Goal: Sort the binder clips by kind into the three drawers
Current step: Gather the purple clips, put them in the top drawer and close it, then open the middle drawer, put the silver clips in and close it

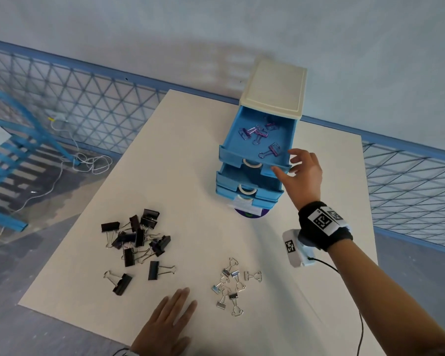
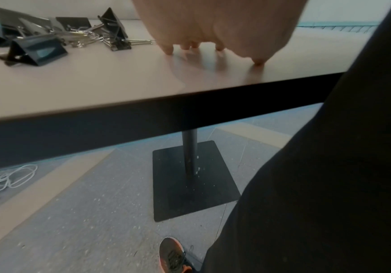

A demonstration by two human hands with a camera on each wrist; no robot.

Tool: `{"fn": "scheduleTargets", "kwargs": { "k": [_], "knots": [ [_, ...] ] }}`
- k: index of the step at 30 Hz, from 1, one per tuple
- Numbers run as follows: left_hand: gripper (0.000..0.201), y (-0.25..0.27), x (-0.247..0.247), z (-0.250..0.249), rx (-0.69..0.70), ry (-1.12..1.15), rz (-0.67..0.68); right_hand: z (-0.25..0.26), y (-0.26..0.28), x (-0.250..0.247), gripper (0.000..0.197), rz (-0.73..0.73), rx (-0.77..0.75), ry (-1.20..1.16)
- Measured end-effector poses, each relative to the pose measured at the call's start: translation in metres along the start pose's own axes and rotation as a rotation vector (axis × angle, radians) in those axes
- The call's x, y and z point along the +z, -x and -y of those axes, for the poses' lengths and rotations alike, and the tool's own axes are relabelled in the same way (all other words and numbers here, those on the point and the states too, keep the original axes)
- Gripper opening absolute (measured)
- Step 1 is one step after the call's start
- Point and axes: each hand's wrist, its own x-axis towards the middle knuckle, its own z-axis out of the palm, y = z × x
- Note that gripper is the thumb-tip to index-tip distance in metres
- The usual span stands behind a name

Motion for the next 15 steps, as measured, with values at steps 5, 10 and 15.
{"fn": "scheduleTargets", "kwargs": {
  "k": [5,10,15],
  "knots": [
    [0.073,-0.001,0.005,-0.003,0.001,-0.018,-0.075,-0.007,-0.028,-0.005,0.068,0.041,-0.013,0.18],
    [0.069,-0.003,0.004,-0.007,-0.046,-0.02,-0.098,-0.012,-0.06,-0.01,0.079,0.059,-0.062,0.352],
    [0.056,-0.003,0.004,-0.012,-0.121,-0.086,-0.167,-0.013,-0.096,-0.005,0.083,0.068,-0.075,0.412]
  ]
}}
